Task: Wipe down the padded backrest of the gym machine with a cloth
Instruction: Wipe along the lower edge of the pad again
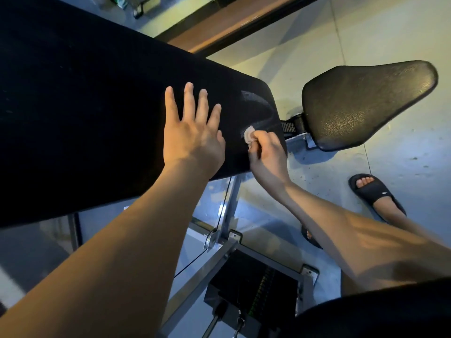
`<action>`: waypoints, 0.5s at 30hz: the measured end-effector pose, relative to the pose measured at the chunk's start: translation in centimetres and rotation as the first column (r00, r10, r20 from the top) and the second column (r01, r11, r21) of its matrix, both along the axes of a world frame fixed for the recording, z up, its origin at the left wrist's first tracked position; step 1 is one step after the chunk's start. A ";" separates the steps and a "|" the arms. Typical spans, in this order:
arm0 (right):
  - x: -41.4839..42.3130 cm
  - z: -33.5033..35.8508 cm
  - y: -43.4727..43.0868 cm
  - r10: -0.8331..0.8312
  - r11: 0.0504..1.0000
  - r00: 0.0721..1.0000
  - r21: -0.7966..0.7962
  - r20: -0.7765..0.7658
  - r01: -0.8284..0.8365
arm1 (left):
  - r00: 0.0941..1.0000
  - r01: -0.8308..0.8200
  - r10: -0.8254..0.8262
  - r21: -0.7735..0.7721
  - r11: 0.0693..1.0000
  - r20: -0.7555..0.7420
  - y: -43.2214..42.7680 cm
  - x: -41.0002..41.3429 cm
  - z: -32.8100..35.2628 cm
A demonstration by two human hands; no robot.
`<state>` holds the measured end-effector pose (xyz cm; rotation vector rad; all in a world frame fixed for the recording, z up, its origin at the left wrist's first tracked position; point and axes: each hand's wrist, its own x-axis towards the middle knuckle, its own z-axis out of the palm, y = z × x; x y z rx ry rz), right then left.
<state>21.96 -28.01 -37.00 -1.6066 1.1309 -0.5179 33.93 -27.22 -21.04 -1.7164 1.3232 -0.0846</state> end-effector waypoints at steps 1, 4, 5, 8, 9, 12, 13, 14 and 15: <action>0.3 0.6 0.2 -0.024 1.000 1.000 -0.001 0.018 0.024 | 1.000 -0.007 0.007 0.001 1.000 0.000 0.0 -0.1 0.0; 0.4 1.7 0.6 0.090 0.992 0.986 -0.099 0.139 -0.076 | 1.000 0.002 -0.002 -0.006 1.000 0.002 0.0 0.1 -0.3; 0.3 1.1 0.1 0.132 0.985 0.983 -0.132 0.129 -0.115 | 1.000 0.003 -0.003 -0.007 1.000 -0.005 0.0 0.0 -0.3; 1.0 -1.3 -2.6 0.016 0.997 0.999 -0.081 0.028 -0.014 | 1.000 0.002 -0.003 -0.008 1.000 -0.007 -0.1 -0.1 -0.2; 1.4 -1.5 -3.2 -0.057 0.998 0.998 -0.011 -0.004 0.057 | 1.000 0.003 -0.003 -0.007 1.000 -0.003 -0.2 -0.1 -0.2; 1.8 0.4 -2.1 -0.046 0.996 0.998 -0.070 0.030 0.048 | 1.000 0.006 -0.006 0.006 1.000 -0.011 -0.4 -0.2 -0.4; 1.4 1.2 -1.4 0.023 0.994 0.997 -0.113 0.074 -0.014 | 1.000 0.009 -0.009 0.006 1.000 -0.012 -0.3 -0.2 -0.5; 0.8 1.6 -0.9 0.092 0.984 0.990 -0.161 0.106 -0.074 | 1.000 0.011 -0.011 0.005 1.000 -0.014 -0.3 -0.1 -0.7; 0.4 1.5 -1.0 0.153 0.973 0.981 -0.193 0.116 -0.129 | 1.000 0.011 -0.011 0.003 1.000 -0.016 -0.3 -0.1 -0.7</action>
